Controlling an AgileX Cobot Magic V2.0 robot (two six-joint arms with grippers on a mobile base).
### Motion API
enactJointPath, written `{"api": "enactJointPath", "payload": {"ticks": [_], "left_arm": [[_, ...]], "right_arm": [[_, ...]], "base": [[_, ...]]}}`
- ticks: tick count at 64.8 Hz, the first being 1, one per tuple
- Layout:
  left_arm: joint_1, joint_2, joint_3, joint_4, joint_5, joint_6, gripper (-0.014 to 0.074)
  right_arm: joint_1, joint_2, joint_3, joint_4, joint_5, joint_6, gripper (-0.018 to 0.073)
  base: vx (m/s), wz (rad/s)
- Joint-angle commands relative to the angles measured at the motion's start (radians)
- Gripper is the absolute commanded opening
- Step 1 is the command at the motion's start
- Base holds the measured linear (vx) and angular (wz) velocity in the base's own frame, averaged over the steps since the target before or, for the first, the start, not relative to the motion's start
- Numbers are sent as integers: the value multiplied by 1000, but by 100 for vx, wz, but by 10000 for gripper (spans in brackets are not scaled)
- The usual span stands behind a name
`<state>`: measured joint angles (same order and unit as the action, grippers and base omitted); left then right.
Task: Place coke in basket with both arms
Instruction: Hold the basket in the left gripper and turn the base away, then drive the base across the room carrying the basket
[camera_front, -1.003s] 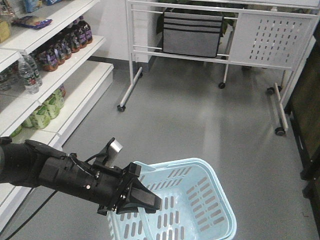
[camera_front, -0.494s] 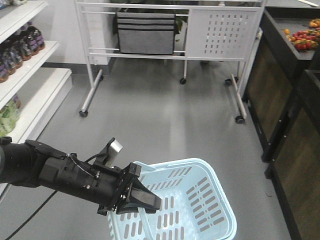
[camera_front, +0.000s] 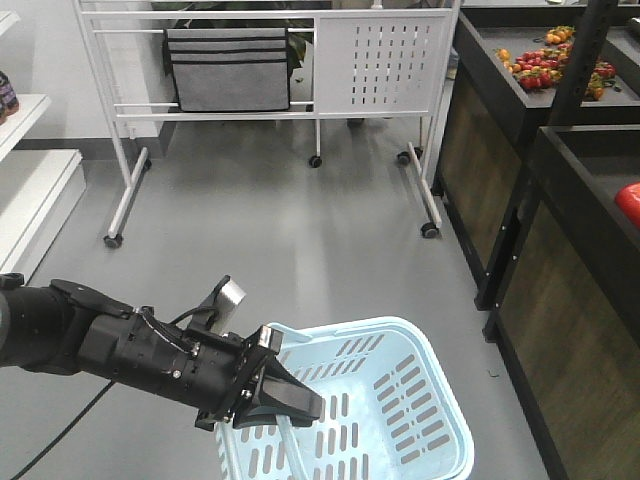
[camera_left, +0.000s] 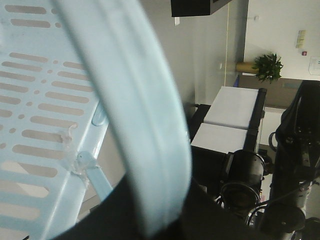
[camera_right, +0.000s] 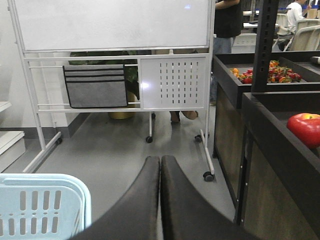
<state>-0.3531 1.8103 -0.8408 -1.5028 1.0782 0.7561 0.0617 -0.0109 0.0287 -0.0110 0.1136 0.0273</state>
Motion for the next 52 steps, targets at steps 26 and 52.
{"api": "enactJointPath", "payload": {"ticks": [26, 52], "left_arm": [[-3, -51, -16, -64, 78, 12, -6], [-3, -51, -16, -64, 78, 12, -6]], "right_arm": [[1, -13, 7, -5, -72, -3, -10], [1, -13, 7, -5, -72, -3, -10]], "base": [[7, -9], [15, -4]]}}
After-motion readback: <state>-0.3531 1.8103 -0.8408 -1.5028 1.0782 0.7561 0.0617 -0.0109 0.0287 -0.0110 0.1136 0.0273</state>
